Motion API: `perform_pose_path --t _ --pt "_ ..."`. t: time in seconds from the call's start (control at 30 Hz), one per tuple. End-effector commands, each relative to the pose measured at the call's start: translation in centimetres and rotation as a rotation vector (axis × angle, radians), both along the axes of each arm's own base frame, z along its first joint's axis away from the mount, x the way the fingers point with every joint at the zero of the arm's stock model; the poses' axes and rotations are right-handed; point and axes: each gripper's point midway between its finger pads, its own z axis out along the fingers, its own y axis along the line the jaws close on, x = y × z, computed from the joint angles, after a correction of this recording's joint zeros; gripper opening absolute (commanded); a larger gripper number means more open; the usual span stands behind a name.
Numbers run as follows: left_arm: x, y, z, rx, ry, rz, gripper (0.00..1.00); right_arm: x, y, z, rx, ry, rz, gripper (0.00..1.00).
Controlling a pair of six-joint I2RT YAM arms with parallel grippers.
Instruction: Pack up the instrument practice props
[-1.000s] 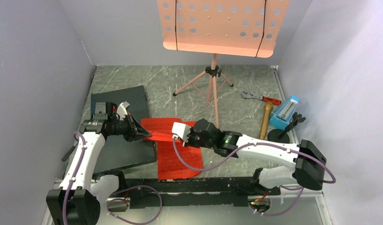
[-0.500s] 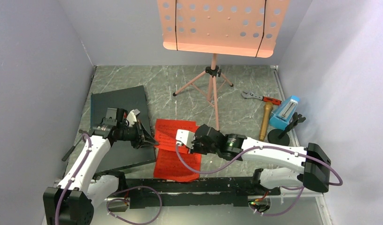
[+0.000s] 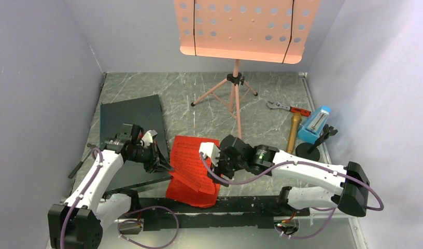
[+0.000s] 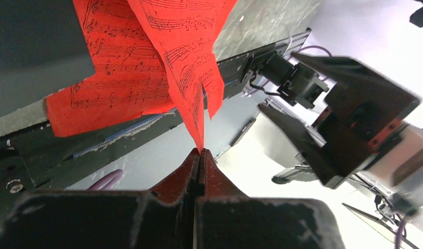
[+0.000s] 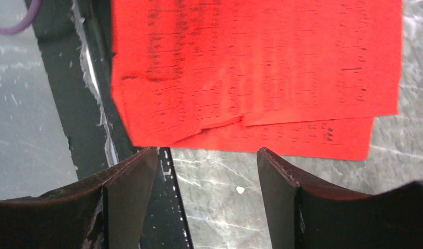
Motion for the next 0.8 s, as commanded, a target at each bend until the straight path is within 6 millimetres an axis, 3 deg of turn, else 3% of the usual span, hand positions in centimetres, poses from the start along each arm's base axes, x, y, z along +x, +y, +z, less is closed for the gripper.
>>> perform_pose_path --t 0.0,0.07,0.17,0.3,0.4,0.47,0.57,0.77 --pt "-2.1 0.1 -0.4 0.000 0.047 -0.080 0.03 2.8 0.6 2.9 0.118 0.100 -0.236 0.75" --pt "-2.4 0.0 -0.7 -0.003 0.061 -0.098 0.03 5.2 -0.6 2.3 0.123 0.166 -0.401 0.75" --pt "-2.7 -0.3 -0.9 -0.004 0.071 -0.124 0.03 7.0 -2.0 0.9 0.116 0.199 -0.593 0.75" --pt "-3.6 -0.6 -1.2 0.007 0.092 -0.181 0.03 7.8 -3.9 -1.9 0.081 0.252 -0.765 0.72" --pt "-3.8 0.0 -1.5 0.065 0.094 -0.226 0.03 8.0 -5.5 -4.1 0.039 0.245 -0.870 0.63" --pt "-3.6 0.4 -1.5 0.106 0.088 -0.242 0.09 7.8 -6.4 -5.5 0.002 0.246 -0.907 0.62" --pt "-2.7 1.2 -0.9 0.179 0.054 -0.250 0.32 7.3 -7.3 -6.9 -0.038 0.259 -0.936 0.57" --pt "0.4 1.3 2.2 0.243 -0.073 -0.238 0.45 5.4 -7.5 -8.0 -0.030 0.343 -0.935 0.37"
